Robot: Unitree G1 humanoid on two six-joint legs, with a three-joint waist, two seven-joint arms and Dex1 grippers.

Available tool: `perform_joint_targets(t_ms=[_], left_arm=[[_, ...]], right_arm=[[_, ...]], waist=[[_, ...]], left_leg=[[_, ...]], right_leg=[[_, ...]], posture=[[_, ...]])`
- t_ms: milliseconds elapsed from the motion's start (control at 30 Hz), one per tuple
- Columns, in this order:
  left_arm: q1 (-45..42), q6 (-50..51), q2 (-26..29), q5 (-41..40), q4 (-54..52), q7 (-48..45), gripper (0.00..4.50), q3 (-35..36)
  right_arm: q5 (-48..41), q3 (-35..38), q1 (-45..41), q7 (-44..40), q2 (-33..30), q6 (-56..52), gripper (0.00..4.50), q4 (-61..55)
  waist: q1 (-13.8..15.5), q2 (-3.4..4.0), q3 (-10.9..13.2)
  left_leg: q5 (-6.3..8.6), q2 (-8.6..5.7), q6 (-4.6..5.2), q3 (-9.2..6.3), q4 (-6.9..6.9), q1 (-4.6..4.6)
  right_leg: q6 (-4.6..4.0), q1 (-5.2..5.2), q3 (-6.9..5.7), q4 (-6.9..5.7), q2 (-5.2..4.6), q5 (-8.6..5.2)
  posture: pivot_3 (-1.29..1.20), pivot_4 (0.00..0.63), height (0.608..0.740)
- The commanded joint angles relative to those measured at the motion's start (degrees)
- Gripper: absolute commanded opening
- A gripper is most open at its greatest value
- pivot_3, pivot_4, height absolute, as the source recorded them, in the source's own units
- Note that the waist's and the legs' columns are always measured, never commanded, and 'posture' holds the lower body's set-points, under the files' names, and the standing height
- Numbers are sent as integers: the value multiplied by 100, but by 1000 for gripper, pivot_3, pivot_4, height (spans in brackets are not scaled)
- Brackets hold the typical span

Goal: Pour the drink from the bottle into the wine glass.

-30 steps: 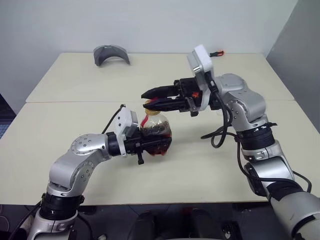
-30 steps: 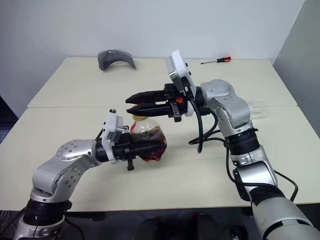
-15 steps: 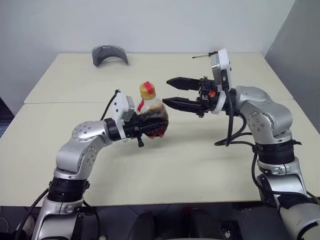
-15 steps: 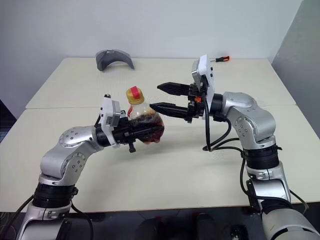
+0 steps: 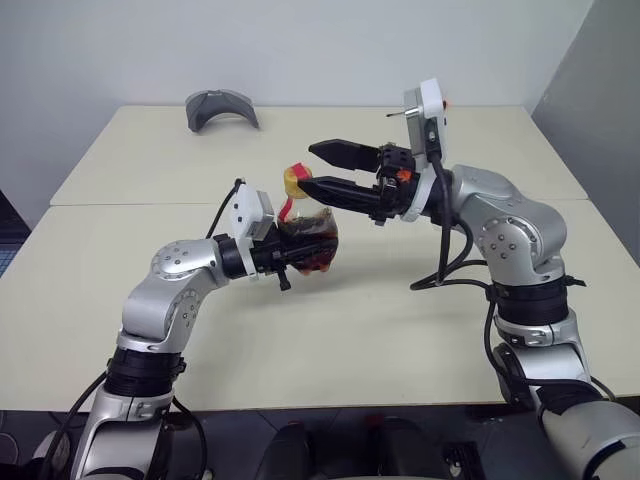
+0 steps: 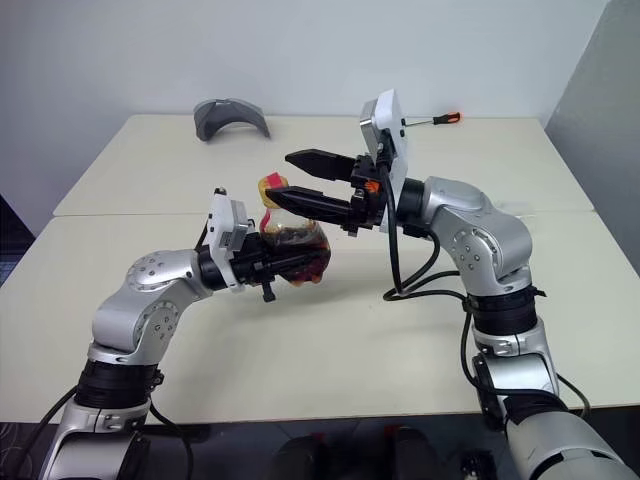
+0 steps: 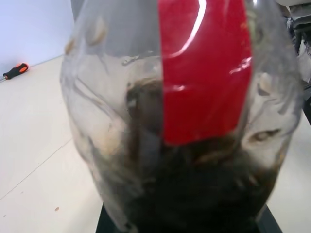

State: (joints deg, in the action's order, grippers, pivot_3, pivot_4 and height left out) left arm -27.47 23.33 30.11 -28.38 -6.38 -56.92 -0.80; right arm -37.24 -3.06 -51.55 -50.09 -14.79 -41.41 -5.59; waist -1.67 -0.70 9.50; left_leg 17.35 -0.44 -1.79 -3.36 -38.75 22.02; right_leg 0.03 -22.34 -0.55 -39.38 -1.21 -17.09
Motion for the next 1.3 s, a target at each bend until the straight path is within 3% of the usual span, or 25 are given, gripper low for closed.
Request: perform_joint_targets(t_ms=[33,567,667,833,1067,1300], left_arm=[[-153,-166,-3,-3,-90,-21,756,62],[-155,-108,20,-22,-133,-13,756,112],[-161,-98,15,-25,-139,-9,756,106],[-78,-87,12,-34,-208,-33,746,94],[-41,-46,14,-70,-316,-49,745,83],[547,678,388,-868,-1909,-186,742,144]], right_arm=[[-65,1,-211,-2,103,111,3443,-57],[114,-298,-229,-236,143,269,3443,223],[104,-284,-237,-247,153,261,2921,244],[3,-198,-312,-262,197,145,1241,265],[23,-238,-317,-440,120,206,1226,215],[-466,-648,-563,-2270,-281,-2,1226,150]], waist=[[-1,0,0],[-2,1,0],[-2,1,0],[-2,1,0],[-2,1,0],[-13,3,4]], left_leg=[[0,0,0,0,0,0],[0,0,0,-1,0,0],[0,0,0,0,0,0],[0,0,0,-1,1,0],[0,0,0,-1,1,0],[1,1,2,0,3,1]], right_leg=[[0,-1,0,0,0,0],[0,-1,0,-1,0,0],[0,-1,0,-1,0,0],[0,-1,0,0,0,0],[0,-1,0,0,0,0],[0,-1,3,9,0,0]], posture=[[0,150,740],[0,150,740],[0,150,740],[0,150,740],[0,150,740],[0,150,740]])
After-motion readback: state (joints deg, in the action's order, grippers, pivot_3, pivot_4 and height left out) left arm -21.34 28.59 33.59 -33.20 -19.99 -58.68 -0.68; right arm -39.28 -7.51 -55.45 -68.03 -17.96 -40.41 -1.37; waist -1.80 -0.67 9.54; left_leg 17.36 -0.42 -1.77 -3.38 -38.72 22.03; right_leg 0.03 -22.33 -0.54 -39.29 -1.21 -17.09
